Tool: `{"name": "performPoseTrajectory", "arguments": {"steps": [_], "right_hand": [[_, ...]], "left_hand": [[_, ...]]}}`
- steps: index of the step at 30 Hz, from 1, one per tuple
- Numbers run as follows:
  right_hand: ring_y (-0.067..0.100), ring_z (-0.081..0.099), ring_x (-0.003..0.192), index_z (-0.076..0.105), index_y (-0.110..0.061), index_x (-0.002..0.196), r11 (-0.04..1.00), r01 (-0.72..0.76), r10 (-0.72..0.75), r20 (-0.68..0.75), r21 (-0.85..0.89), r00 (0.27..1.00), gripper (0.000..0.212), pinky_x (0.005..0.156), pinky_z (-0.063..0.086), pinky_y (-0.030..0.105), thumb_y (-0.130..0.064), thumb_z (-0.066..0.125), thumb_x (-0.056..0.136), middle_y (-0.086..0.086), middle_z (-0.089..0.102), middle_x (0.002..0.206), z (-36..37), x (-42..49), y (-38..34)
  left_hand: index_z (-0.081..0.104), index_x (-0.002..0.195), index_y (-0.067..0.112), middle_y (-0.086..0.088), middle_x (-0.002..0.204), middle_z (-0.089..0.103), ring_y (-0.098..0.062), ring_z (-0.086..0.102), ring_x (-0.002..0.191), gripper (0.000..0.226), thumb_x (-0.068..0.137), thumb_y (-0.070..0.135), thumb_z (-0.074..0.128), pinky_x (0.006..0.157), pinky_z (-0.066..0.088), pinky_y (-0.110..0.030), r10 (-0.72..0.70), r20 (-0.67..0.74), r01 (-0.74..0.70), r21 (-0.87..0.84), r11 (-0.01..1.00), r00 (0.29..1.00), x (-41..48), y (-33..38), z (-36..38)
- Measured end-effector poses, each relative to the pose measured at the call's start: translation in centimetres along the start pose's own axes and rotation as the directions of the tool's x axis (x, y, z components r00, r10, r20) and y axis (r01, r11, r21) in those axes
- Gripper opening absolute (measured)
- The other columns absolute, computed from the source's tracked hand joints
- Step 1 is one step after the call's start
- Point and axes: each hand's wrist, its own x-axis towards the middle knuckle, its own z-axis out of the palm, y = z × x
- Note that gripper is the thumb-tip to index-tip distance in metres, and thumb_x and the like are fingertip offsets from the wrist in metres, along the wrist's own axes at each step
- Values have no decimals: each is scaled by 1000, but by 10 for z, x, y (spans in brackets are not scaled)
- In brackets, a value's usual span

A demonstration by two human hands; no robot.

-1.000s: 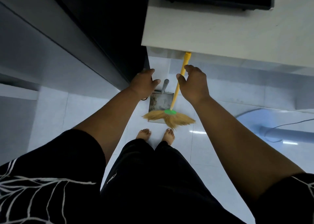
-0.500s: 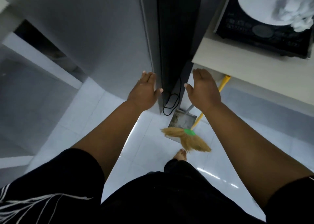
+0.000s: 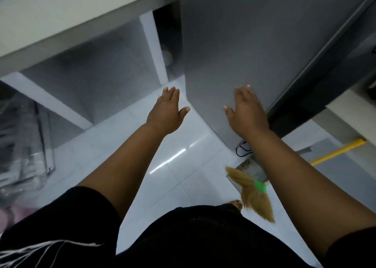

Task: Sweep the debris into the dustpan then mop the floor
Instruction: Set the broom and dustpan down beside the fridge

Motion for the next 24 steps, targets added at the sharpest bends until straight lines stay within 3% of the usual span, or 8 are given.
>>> {"name": "performPoseTrajectory", "arguments": {"steps": [5, 11, 24], "right_hand": [[27, 13, 150, 33, -2, 149, 983, 181, -182, 47, 27, 982, 64, 121, 20, 41, -38, 51, 99, 13, 30, 157, 19, -4, -91], [24, 12, 151, 30, -6, 151, 932, 358, -362, 95, 54, 928, 64, 121, 17, 38, -40, 48, 100, 9, 28, 159, 46, -23, -193], [23, 9, 151, 28, -7, 152, 720, 676, -692, 236, 159, 682, 65, 120, 17, 36, -42, 48, 100, 7, 27, 159, 105, -54, -348]], "left_hand": [[18, 153, 10, -6, 162, 14, -24, 1, 151, 71, 100, 50, 40, 120, 14, -40, -169, -102, 167, -32, 985, 980, -64, -71, -30], [15, 154, 11, -4, 163, 10, -20, -3, 151, 72, 99, 50, 40, 121, 13, -40, -394, -159, 385, -86, 919, 905, -151, -152, -58], [14, 154, 9, -5, 163, 9, -21, -4, 151, 73, 99, 48, 41, 122, 11, -40, -757, -235, 726, -218, 653, 610, -297, -251, -75]]}}
